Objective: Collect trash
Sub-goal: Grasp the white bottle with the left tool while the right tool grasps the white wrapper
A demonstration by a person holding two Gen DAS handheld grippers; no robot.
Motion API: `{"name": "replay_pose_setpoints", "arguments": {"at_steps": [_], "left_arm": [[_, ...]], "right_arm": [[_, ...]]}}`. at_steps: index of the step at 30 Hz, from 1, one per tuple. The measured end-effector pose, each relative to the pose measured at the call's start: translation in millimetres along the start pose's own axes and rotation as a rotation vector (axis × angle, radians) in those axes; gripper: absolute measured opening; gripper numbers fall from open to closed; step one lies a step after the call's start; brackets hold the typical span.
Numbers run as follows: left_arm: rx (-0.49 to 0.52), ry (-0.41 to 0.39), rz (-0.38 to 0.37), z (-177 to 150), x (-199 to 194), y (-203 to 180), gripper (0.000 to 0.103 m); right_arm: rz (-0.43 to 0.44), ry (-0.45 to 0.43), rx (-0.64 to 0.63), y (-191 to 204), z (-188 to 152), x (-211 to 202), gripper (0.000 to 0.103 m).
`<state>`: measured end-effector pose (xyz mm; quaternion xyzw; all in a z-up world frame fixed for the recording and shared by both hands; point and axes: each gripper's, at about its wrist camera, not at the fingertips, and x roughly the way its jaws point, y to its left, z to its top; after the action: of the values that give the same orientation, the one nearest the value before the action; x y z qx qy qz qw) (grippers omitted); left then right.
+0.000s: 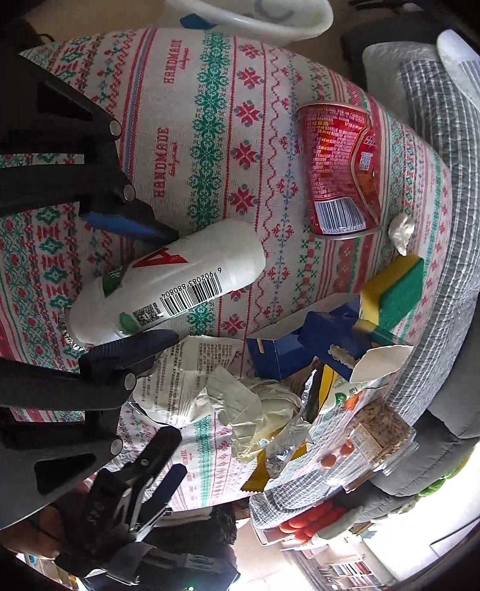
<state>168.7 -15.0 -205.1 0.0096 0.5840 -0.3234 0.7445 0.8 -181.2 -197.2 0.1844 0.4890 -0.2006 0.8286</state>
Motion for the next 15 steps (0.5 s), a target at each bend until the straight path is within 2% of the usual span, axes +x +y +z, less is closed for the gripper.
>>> {"name": "replay_pose_setpoints", "arguments": {"at_steps": [6, 11, 15], "left_arm": [[0.059, -0.032, 0.005, -0.1, -27.2, -2.7, 0.044], [0.081, -0.056, 0.034, -2.2, -48.4, 14.0, 0.043], [0.051, -0.058, 0.038, -9.0, -59.4, 36.8, 0.043]], "right_arm": [[0.058, 0.004, -0.005, 11.7, -1.2, -1.2, 0.101], [0.078, 0.016, -0.016, 23.9, 0.1, 3.8, 0.090], [0.103, 0.033, -0.009, 34.5, -1.8, 9.5, 0.077]]}}
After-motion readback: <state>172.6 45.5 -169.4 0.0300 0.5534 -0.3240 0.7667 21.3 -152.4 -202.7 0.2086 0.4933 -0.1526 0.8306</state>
